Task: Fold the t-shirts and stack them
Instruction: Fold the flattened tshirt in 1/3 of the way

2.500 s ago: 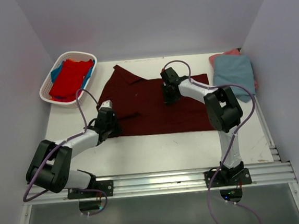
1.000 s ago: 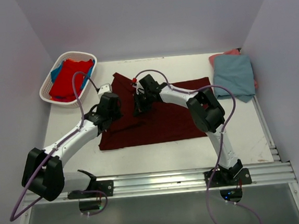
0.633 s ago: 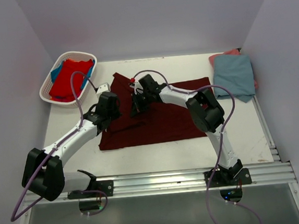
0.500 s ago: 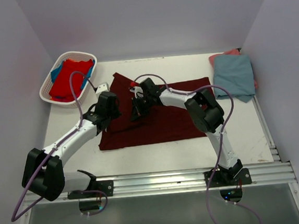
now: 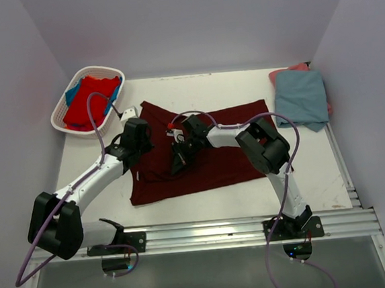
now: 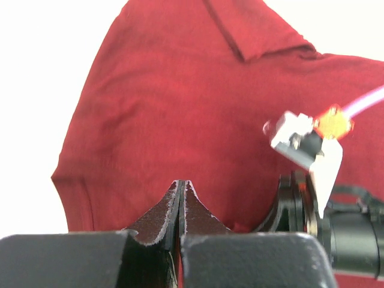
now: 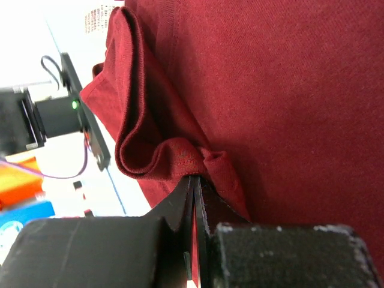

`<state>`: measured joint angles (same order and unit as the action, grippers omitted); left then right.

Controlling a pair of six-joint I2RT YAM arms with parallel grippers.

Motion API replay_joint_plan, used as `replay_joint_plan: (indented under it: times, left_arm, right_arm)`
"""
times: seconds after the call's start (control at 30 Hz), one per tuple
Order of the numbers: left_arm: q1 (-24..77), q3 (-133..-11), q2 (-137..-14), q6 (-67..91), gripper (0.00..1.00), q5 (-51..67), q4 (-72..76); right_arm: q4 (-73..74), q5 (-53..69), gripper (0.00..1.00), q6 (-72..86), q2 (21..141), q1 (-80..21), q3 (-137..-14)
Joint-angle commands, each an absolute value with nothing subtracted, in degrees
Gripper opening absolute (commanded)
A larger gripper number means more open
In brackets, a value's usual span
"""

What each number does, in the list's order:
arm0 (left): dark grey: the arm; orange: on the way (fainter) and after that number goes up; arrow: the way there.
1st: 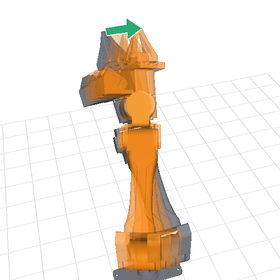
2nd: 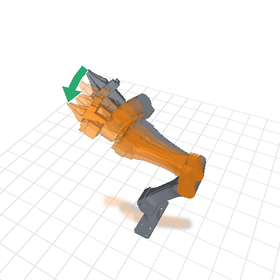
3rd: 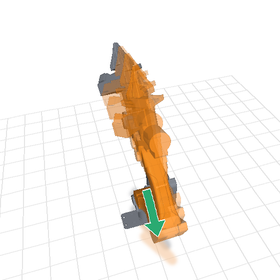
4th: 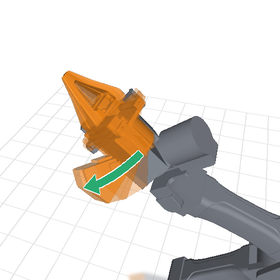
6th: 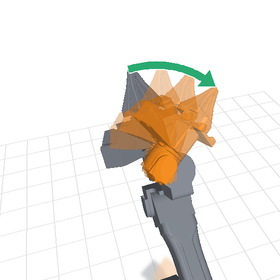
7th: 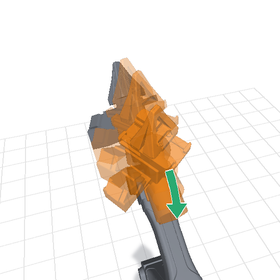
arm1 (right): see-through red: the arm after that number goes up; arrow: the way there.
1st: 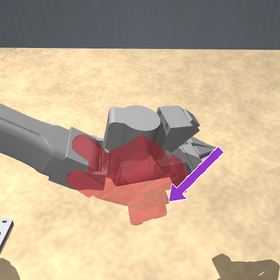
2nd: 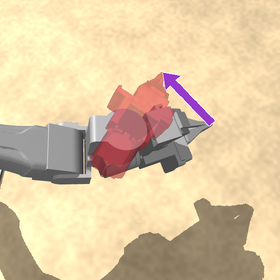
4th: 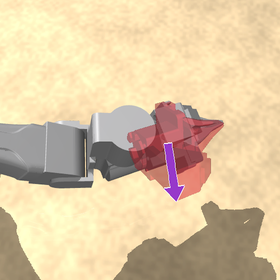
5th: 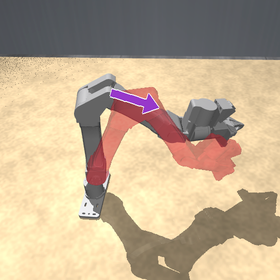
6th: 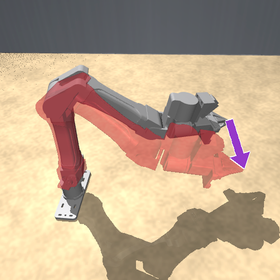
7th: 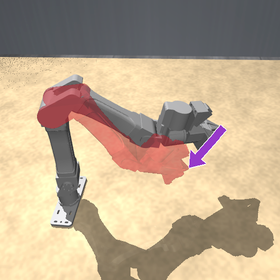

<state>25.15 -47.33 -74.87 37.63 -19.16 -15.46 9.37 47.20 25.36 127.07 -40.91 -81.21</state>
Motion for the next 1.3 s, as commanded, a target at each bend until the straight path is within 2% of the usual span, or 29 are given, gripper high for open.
replay_joint_plan:
  times: [0.0, 0.27, 0.3, 0.4, 0.43, 0.63, 0.83, 0.9, 1.27]
  left_arm:
    - [24.70, -47.11, -73.04, 36.21, 0.00, -20.74, -13.01]
    - [24.43, -46.94, -73.30, 35.95, 0.00, -19.60, -12.66]
    - [24.43, -46.76, -73.74, 35.95, 0.00, -19.51, -12.57]
    - [24.43, -46.14, -74.35, 36.12, 0.00, -18.90, -12.31]
    - [24.43, -45.79, -74.36, 36.21, 0.00, -18.81, -12.30]
    - [24.43, -45.35, -74.27, 36.30, 0.00, -18.72, -12.13]
    - [24.43, -45.26, -74.18, 36.30, 0.00, -18.72, -12.22]
    - [24.43, -45.18, -74.18, 36.21, 0.00, -18.81, -12.30]
    - [24.17, -45.26, -73.65, 36.30, 0.00, -18.72, -12.39]
  right_arm:
    - [9.49, 51.33, 0.00, 21.45, 122.70, -42.19, -78.93]
    - [13.01, 48.79, 0.02, 16.61, 117.44, -42.98, -75.68]
    - [12.31, 48.34, 0.06, 16.61, 116.38, -43.07, -75.06]
    - [10.72, 47.90, 0.30, 16.61, 113.91, -42.98, -75.76]
    - [12.29, 47.90, 0.32, 16.44, 113.82, -43.07, -76.54]
    - [17.75, 44.66, 0.34, 14.06, 116.54, -42.98, -83.23]
    - [24.95, 27.19, 0.35, 13.98, 121.54, -42.98, -90.25]
    - [27.42, 24.97, 0.35, 13.45, 122.78, -42.98, -92.45]
    - [25.31, 25.40, 0.36, 13.89, 123.31, -43.07, -88.33]
